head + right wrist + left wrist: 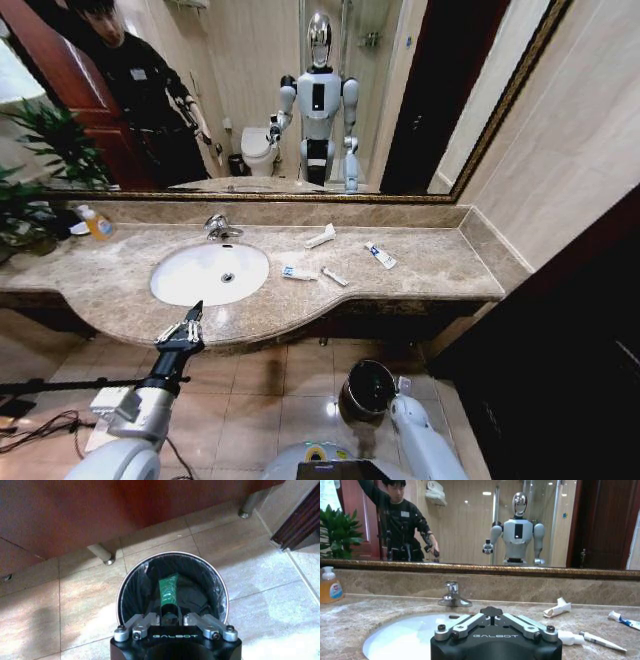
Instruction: Pick up the trash from the sink and place it in the trash bin.
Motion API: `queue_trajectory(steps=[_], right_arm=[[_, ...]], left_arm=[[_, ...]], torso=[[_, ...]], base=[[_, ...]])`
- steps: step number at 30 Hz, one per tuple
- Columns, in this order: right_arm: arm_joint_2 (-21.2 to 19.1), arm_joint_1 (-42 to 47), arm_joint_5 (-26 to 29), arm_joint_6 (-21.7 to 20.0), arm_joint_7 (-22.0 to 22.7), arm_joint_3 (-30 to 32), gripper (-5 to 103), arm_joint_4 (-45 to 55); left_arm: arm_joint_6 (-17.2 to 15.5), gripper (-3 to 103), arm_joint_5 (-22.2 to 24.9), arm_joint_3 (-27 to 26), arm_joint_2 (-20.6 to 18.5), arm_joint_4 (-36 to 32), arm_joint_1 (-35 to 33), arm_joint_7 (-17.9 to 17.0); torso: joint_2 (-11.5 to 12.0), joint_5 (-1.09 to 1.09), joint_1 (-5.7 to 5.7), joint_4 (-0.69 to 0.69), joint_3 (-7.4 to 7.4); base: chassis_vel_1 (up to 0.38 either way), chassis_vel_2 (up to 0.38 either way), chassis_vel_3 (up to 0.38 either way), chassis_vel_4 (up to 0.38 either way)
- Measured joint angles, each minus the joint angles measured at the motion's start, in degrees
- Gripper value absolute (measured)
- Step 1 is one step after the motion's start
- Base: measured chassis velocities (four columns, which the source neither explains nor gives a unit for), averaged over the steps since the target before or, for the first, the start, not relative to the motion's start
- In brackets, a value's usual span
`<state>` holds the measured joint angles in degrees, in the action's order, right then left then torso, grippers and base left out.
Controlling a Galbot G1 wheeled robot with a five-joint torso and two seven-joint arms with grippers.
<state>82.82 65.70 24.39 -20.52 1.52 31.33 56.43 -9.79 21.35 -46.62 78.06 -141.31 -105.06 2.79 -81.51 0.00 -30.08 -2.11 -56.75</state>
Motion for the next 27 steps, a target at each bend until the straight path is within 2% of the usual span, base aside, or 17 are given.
queue_trajectory(steps=[2, 4, 6, 10, 12, 15, 16, 18, 20, 21, 23, 25, 27], right_arm=[[-0.2, 0.0, -0.8, 0.4, -1.5, 0.2, 17, -0.2], [-0.4, 0.2, -2.0, 0.6, -3.1, 0.4, 32, -0.2], [-0.4, 0.2, -2.2, 0.5, -3.3, 0.4, 32, -0.1], [-0.4, 0.0, -3.4, 0.4, -3.4, 0.4, 54, 0.0], [-0.4, 0.0, -3.5, 0.4, -3.5, 0.4, 54, 0.0], [-0.4, -0.1, -3.9, 0.8, -3.6, 0.4, 70, -0.1], [-0.4, -0.1, -3.9, 0.8, -3.6, 0.4, 70, -0.1], [-0.5, -0.2, -3.9, 1.0, -3.6, 0.4, 81, -0.3], [-0.5, -0.2, -3.9, 1.1, -3.6, 0.4, 81, -0.3], [-0.6, -0.2, -3.9, 1.1, -3.6, 0.5, 91, -0.3], [-0.7, -0.1, -3.9, 1.1, -3.6, 0.5, 91, -0.2], [-0.9, 0.2, -3.9, 1.1, -3.5, 0.6, 99, 0.5], [-1.0, 0.4, -3.9, 1.1, -3.5, 0.6, 100, 0.8]], left_arm=[[0.0, 0, 0.0, 0.0, 0.0, 0.0, 0.0, 0.0], [0.0, 0, 0.0, 0.0, 0.0, 0.0, 0.0, 0.0], [0.0, 0, 0.0, 0.0, 0.0, 0.0, 0.0, 0.0], [0.0, 0, 0.0, 0.0, 0.0, 0.0, 0.0, 0.0], [0.0, 0, 0.0, 0.0, 0.0, 0.0, 0.0, 0.0], [0.0, 0, 0.0, 0.0, 0.0, 0.0, 0.0, 0.0], [0.0, 0, 0.0, 0.0, 0.0, 0.0, 0.0, 0.0], [0.0, 0, 0.0, 0.0, 0.0, 0.0, 0.0, 0.0], [0.0, 0, 0.0, 0.0, 0.0, 0.0, 0.0, 0.0], [0.0, 0, 0.0, 0.0, 0.0, 0.0, 0.0, 0.0], [0.0, 0, 0.0, 0.0, 0.0, 0.0, 0.0, 0.0], [0.0, 0, 0.0, 0.0, 0.0, 0.0, 0.0, 0.0], [0.0, 0, 0.0, 0.0, 0.0, 0.0, 0.0, 0.0]], torso=[[0.0, 0.00, 0.00, 0.00, 0.00], [0.0, 0.00, 0.00, 0.00, 0.00], [0.0, 0.01, 0.00, 0.00, 0.00], [0.0, 0.00, 0.00, 0.00, 0.00], [0.0, 0.00, 0.00, 0.00, 0.00], [0.0, 0.00, 0.00, 0.00, 0.00], [0.0, 0.00, 0.00, 0.00, 0.00], [0.0, 0.00, 0.00, 0.00, 0.00], [0.0, 0.01, 0.00, 0.00, 0.00], [0.0, 0.00, 0.00, 0.00, 0.00], [0.0, 0.00, 0.00, 0.00, 0.00], [0.0, 0.00, 0.00, 0.00, 0.00], [0.0, 0.00, 0.00, 0.00, 0.00]], base=[[0.000, 0.000, 0.000, 0.000], [0.000, 0.000, 0.000, 0.000], [0.000, 0.000, 0.000, 0.000], [0.000, 0.000, 0.000, 0.000], [0.000, 0.000, 0.000, 0.000], [0.000, 0.000, 0.000, 0.000], [0.000, 0.000, 0.000, 0.000], [0.000, 0.000, 0.000, 0.000], [0.000, 0.000, 0.000, 0.000], [0.000, 0.000, 0.000, 0.000], [0.000, 0.000, 0.000, 0.000], [0.000, 0.000, 0.000, 0.000], [0.000, 0.000, 0.000, 0.000]])
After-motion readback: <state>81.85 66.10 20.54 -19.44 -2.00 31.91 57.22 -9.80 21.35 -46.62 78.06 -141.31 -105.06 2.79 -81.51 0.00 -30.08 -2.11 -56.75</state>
